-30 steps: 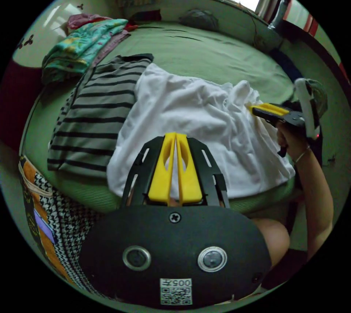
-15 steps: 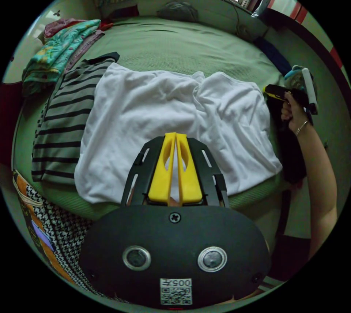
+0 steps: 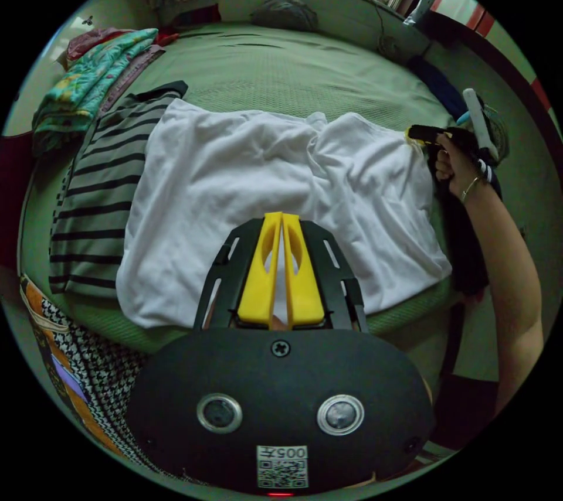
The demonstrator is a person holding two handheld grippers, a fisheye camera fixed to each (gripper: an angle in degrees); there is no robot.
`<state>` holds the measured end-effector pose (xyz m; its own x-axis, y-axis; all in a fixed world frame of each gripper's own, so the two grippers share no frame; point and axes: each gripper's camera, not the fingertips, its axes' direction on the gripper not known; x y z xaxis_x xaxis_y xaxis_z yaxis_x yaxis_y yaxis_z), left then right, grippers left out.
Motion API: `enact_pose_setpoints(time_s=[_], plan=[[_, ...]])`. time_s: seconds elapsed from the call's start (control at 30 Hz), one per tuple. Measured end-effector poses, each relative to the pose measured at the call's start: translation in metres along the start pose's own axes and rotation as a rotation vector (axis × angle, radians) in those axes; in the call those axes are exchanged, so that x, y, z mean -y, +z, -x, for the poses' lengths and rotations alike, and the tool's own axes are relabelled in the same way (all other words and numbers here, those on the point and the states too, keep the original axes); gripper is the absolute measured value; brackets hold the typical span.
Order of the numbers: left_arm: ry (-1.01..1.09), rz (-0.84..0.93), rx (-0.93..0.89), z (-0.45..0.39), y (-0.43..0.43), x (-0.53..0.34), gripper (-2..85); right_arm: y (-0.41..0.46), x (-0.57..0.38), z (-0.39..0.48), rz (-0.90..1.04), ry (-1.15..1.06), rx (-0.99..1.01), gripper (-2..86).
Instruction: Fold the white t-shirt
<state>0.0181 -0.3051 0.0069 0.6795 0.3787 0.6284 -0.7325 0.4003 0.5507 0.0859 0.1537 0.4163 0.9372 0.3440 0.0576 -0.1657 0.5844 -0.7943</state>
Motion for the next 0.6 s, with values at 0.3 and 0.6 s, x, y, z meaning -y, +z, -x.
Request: enact_pose_setpoints(time_s=[0.3, 0.6], plan=[[-0.058, -0.016, 0.010, 0.023, -0.009, -0.005, -0.5, -0.093, -0.103, -0.006, -0.190, -0.069, 0.113, -1.7], [-0.127, -0.097, -0.064, 0.048, -0.036, -0.034, 1.0, -0.128, -0.283, -0.009, -0.073, -0.172, 0.224, -1.5]])
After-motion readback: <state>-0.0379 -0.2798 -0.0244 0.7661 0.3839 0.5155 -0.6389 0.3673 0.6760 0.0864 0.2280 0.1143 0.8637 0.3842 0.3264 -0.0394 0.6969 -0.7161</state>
